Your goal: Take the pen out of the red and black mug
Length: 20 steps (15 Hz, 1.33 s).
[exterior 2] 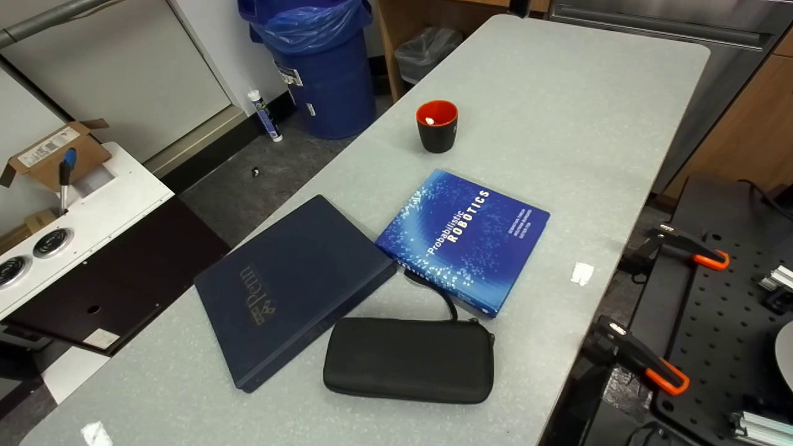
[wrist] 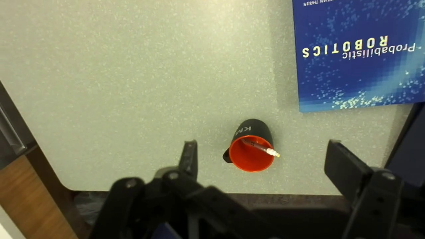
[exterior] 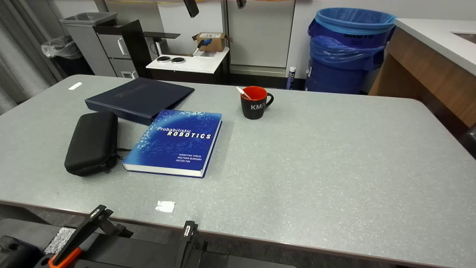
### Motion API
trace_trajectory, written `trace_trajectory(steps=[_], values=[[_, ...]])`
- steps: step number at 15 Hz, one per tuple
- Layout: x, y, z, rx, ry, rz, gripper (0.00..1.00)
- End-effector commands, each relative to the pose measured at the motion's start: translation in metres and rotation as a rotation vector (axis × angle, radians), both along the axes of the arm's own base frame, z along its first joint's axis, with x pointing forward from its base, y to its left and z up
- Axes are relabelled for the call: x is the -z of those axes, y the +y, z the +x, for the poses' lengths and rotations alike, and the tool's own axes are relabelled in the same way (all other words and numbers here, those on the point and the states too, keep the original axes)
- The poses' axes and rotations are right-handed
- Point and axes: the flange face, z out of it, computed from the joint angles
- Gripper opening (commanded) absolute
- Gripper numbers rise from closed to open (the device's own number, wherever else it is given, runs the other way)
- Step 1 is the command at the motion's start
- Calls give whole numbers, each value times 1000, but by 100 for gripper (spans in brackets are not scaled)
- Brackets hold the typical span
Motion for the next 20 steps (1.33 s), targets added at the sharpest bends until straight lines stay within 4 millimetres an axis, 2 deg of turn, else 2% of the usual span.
trace_trajectory(steps=[1,3,5,9,13,17,20], values=[[-1,0,0,0,0,0,100],[2,1,8,19,-15,-10,100],[18,7,33,76,-21,1,100],[67,18,86,164,9,3,100],[119,25,135,249,27,-70,100],[160,35,173,298,47,-121,100],[189,39,192,327,62,-136,100]])
